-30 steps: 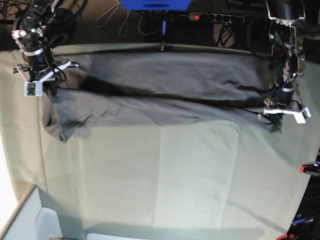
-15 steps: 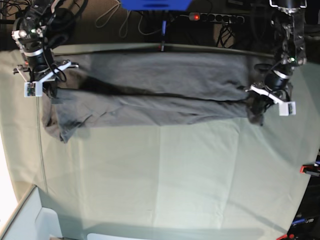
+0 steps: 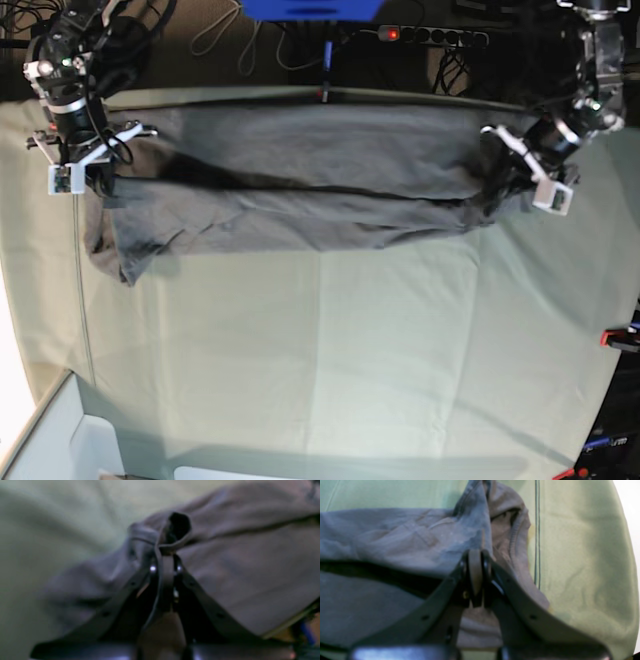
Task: Layout the t-shirt on the table in an organized manner, then fold the t-shirt properly
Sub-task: 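Regrasp the strip ends with both grippers and pull them apart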
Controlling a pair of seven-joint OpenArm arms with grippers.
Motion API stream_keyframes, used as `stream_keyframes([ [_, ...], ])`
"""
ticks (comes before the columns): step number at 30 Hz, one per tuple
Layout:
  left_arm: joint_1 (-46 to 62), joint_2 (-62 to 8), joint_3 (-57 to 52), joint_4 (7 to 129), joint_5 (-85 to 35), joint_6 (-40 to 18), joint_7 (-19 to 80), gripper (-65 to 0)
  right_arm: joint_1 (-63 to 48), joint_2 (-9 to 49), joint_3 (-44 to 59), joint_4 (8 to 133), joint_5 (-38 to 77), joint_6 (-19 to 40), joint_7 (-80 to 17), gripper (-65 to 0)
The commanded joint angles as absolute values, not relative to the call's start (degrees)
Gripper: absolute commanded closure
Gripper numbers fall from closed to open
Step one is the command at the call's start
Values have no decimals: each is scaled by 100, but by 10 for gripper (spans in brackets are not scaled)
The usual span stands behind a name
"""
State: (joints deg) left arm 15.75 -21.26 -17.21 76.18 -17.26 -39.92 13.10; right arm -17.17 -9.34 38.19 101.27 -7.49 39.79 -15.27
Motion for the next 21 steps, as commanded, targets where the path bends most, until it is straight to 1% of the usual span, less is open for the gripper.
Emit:
stream_keyframes([
  [1, 1508, -2264, -1780, 7688, -1833, -4000, 1138, 0, -1701, -900, 3829, 10220, -664, 4000, -1393, 0],
  [4, 1508, -2457, -1780, 7635, -1824, -4000, 1156, 0, -1692, -900, 3829, 10220, -664, 4000, -1393, 0],
  [10, 1481, -2580, -1780, 7635, -1824, -4000, 1191, -9, -1684, -900, 3820, 10220, -655, 4000, -1402, 0],
  [12, 1464, -2571, -1789, 7635, -1824, -4000, 1156, -58, -1675, -900, 3820, 10220, -655, 4000, -1402, 0],
  [14, 1455, -2571, -1947, 7644, -1824, -4000, 1156, -144, -1675, -900, 3820, 10220, -655, 4000, -1402, 0],
  [16, 1446, -2554, -2176, 7653, -1824, -4000, 1156, -205, -1675, -900, 3820, 10220, -655, 4000, -1402, 0],
  [17, 1393, -2554, -2255, 7653, -1842, -4000, 1156, -224, -1675, -900, 3820, 10220, -655, 4000, -1402, 0],
  [18, 1297, -2554, -2325, 7679, -1859, -4000, 1156, -229, -1675, -900, 3820, 10220, -655, 4000, -1402, 0],
  [21, 1121, -2545, -2475, 7705, -1859, -4000, 1156, -229, -1675, -900, 3749, 10220, -655, 4000, -1411, 0],
])
